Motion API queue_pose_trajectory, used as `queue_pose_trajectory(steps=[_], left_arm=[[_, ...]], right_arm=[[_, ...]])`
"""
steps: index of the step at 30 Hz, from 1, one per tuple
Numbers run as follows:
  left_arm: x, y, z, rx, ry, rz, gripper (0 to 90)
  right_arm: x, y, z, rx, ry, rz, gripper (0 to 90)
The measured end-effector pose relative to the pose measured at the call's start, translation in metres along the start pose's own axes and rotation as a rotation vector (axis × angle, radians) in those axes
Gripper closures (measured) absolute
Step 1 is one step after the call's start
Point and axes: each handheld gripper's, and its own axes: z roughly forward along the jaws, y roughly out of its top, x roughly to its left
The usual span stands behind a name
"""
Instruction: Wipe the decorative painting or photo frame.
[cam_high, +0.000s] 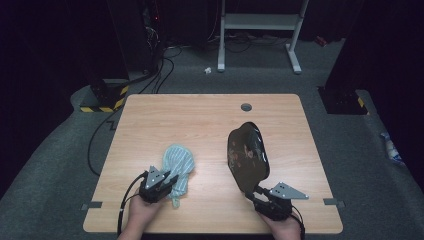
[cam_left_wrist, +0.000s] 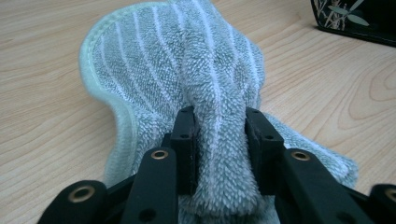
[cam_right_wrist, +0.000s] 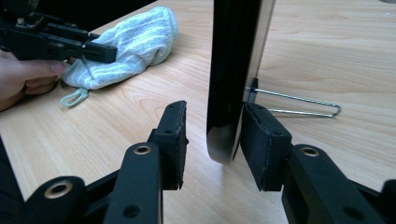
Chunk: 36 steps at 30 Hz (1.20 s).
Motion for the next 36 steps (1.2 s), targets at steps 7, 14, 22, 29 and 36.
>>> queue_pose_trajectory(steps=[7,14,22,29,36], left_arm=[[0.001,0.0,0.0,0.003,-0.009,-0.004,67.8],[0.001,0.0,0.0,0.005,-0.015,-0.007,67.0],[0.0,0.0,0.0,0.008,-0.023,-0.007,66.9],[0.0,0.0,0.0,0.009,-0.024,-0.008,66.9],[0.0,0.0,0.0,0.011,-0.024,-0.011,66.9]], right_arm=[[0.007,-0.001,0.008,0.013,0.043,-0.019,58.4],[0.016,-0.001,0.017,0.024,0.089,-0.055,56.3],[0.022,0.002,0.028,0.03,0.127,-0.067,54.9],[0.028,0.006,0.042,0.044,0.156,-0.08,54.3],[0.031,0.01,0.055,0.053,0.159,-0.094,54.4]])
